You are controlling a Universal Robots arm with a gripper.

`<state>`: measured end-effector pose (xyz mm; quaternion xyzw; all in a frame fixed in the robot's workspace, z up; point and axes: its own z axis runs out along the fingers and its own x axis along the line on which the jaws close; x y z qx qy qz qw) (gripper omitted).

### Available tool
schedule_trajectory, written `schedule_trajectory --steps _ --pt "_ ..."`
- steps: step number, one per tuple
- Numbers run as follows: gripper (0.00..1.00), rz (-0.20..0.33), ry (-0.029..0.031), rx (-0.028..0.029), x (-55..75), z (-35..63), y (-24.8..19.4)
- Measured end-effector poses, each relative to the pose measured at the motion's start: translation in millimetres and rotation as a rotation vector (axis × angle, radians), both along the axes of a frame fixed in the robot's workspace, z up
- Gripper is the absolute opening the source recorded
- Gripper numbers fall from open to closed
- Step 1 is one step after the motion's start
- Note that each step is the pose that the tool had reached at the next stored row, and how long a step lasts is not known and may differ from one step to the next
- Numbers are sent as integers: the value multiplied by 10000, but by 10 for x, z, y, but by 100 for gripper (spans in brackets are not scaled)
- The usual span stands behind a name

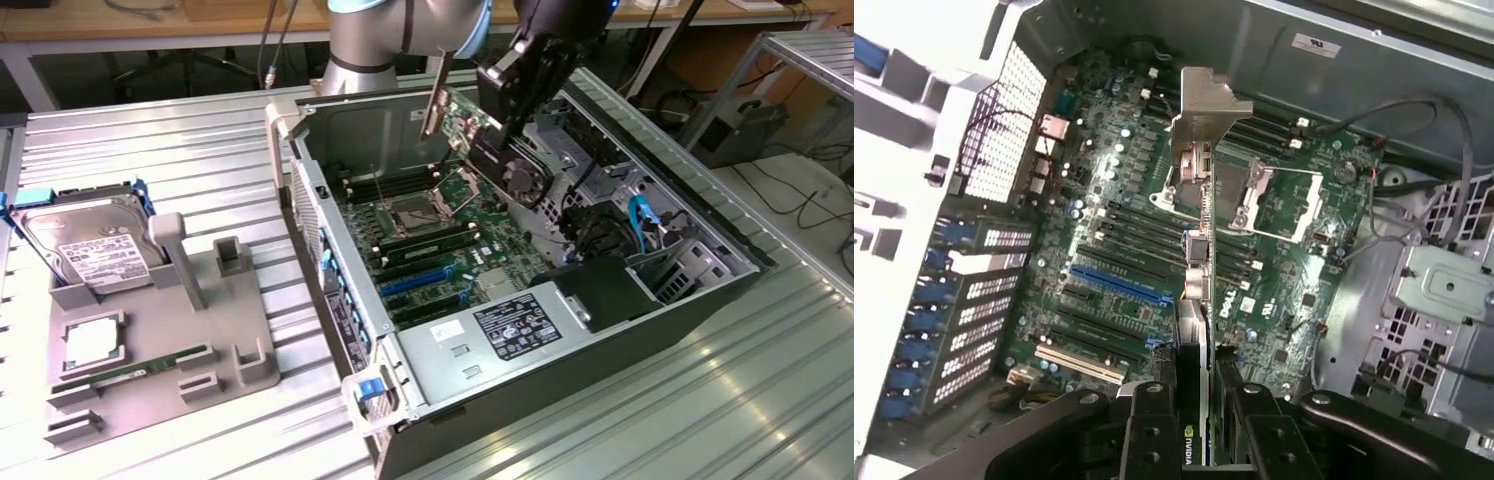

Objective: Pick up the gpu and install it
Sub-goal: 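Insert the gpu into the slot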

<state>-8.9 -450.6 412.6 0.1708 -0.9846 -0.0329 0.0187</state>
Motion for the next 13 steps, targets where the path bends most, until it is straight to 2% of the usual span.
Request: schedule_trajectory --steps 7,13 --pt "26 1230 -139 49 0 -6 0" --pt "26 2246 -211 69 0 -17 0"
